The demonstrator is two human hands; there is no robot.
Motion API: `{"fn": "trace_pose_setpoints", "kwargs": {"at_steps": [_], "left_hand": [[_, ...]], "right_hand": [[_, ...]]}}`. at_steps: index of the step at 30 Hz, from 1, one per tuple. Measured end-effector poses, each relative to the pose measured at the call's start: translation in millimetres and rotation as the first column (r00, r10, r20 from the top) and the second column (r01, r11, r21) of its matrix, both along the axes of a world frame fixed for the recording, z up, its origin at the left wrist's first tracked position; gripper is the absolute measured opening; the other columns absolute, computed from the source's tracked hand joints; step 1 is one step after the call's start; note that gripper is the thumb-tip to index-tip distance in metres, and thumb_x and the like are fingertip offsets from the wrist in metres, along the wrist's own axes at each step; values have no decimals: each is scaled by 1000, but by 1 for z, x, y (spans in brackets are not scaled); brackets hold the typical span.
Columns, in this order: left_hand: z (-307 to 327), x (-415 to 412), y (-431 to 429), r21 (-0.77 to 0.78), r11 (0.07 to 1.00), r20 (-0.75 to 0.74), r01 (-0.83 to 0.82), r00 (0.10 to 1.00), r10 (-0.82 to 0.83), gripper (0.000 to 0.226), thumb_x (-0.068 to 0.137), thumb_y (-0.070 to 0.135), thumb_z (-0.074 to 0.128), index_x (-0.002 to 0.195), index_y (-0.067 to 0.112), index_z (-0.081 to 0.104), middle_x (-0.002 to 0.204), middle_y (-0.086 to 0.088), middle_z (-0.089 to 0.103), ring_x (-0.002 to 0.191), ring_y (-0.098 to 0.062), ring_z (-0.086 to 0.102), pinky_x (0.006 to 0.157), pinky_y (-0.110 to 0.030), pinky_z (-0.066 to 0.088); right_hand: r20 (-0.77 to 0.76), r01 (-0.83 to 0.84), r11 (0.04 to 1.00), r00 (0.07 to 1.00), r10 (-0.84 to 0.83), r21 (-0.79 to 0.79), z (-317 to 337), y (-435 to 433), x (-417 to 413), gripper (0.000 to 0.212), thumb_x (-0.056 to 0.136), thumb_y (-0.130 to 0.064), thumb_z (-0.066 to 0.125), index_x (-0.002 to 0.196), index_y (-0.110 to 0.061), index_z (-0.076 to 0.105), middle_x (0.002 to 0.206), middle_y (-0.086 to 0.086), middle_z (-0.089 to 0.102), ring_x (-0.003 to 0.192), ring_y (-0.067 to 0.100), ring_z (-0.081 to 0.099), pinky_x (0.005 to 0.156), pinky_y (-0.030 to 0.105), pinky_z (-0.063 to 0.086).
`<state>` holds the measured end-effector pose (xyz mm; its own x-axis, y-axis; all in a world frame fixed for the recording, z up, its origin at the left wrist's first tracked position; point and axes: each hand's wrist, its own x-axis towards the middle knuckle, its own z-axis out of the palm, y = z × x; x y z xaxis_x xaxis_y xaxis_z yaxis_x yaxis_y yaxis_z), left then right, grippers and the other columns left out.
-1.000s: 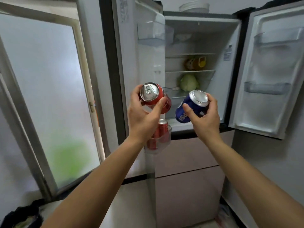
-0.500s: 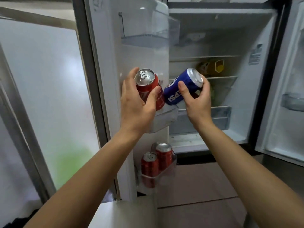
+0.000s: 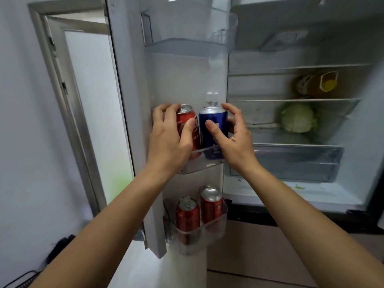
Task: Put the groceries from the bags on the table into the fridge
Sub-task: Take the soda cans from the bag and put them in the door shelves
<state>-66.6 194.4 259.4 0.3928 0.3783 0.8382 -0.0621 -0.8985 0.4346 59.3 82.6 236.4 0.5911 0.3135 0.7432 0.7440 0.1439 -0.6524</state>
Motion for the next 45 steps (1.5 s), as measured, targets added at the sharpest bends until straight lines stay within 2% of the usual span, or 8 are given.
{"fn": "trace_pose_setpoints", "kwargs": {"at_steps": [6,15,24,30,33,36,39,45], "left_hand": [[-11,-2,1,71,995,-7,76,997,-75,47,100,30,50,143,12,42,146,-4,40,127,-7,41,99,2,24],[-25,-20,4,101,982,-74,160,985,-153,63,100,36,45,154,15,22,159,-4,25,146,-13,27,117,-30,28],[-41,-44,-12,-11,998,-64,65,996,-65,64,99,35,43,155,14,21,161,-6,23,149,-16,20,122,-38,23],[-63,-66,-19,6,999,-145,-44,988,45,64,102,37,45,156,17,17,163,-4,20,150,-14,18,122,-42,23],[-71,-86,-18,108,982,-234,-155,956,176,66,101,42,41,156,16,17,164,-4,17,150,-14,15,122,-31,15],[-78,-116,-7,254,921,-285,-295,887,363,65,100,47,34,155,15,24,163,-9,21,149,-23,20,121,-41,20],[-89,-166,14,268,878,-355,-397,806,473,65,99,50,29,155,16,25,162,-12,21,149,-29,22,118,-52,24],[-130,-341,62,230,791,-431,-567,669,605,66,99,51,24,154,14,27,162,-15,21,149,-31,20,118,-53,20]], "right_hand": [[-64,15,1000,998,-14,21,-5,0,1,62,87,-57,65,141,-42,39,110,-5,68,100,10,69,87,44,59],[-27,64,994,997,-66,-85,-17,-14,-18,75,97,-44,60,158,-35,16,150,-6,47,134,9,47,113,44,42],[27,99,984,995,-96,-145,-36,-28,-32,72,99,-43,57,158,-23,21,157,-1,38,142,12,38,117,39,34],[42,120,981,993,-115,-153,-60,-29,-48,70,100,-37,56,159,-19,22,164,4,21,149,15,23,115,29,20],[93,180,968,982,-166,-174,-71,-24,-60,69,101,-40,53,159,-21,20,167,6,8,152,20,14,118,34,17],[195,287,945,947,-255,-159,-75,-15,-80,69,99,-47,48,158,-23,21,167,10,6,153,26,13,121,46,21],[294,346,923,911,-288,-170,-81,2,-114,72,99,-51,46,159,-22,18,167,15,1,154,31,3,123,52,14],[387,276,944,903,-189,-183,-107,69,-243,75,97,-46,51,158,-13,22,164,24,4,152,36,4,123,52,12]]}}
